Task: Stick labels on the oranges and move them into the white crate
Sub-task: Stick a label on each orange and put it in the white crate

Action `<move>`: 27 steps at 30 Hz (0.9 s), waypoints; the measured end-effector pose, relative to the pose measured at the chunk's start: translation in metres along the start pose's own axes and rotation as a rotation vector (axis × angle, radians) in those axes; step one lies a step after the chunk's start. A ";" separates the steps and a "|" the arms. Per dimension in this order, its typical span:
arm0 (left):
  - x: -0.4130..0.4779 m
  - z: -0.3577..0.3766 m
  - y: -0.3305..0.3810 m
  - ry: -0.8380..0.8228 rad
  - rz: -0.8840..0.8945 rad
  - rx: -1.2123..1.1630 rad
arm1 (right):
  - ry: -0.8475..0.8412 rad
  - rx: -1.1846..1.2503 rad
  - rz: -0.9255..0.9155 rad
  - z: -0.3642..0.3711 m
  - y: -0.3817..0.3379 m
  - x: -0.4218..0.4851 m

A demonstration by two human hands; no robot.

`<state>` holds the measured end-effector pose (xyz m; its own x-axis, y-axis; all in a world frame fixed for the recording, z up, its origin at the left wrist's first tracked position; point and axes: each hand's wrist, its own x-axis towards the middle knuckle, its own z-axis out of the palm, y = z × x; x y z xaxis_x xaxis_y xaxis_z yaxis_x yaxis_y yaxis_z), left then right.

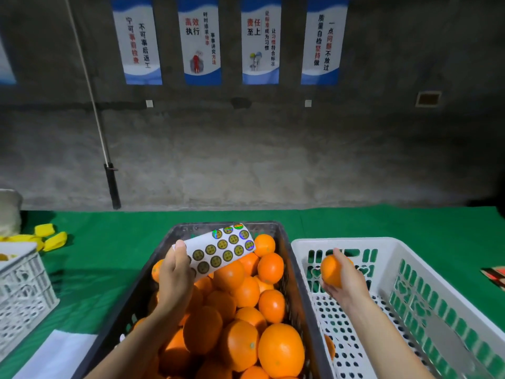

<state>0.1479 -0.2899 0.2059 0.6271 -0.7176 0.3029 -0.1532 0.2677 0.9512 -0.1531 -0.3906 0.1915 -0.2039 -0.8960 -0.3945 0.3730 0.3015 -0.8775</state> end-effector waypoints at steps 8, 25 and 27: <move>-0.004 0.003 0.008 -0.227 -0.042 -0.052 | -0.212 -1.524 -0.117 -0.029 0.061 0.017; -0.018 -0.002 0.018 -0.424 0.087 0.178 | -0.059 -1.524 -0.117 -0.038 0.061 0.015; -0.019 -0.002 0.020 -0.397 0.130 0.220 | 0.009 -1.357 -0.217 -0.023 0.038 0.012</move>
<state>0.1345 -0.2702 0.2188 0.2582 -0.8889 0.3785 -0.3960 0.2600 0.8807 -0.1619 -0.3829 0.1473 -0.1516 -0.9651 -0.2133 -0.8353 0.2405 -0.4944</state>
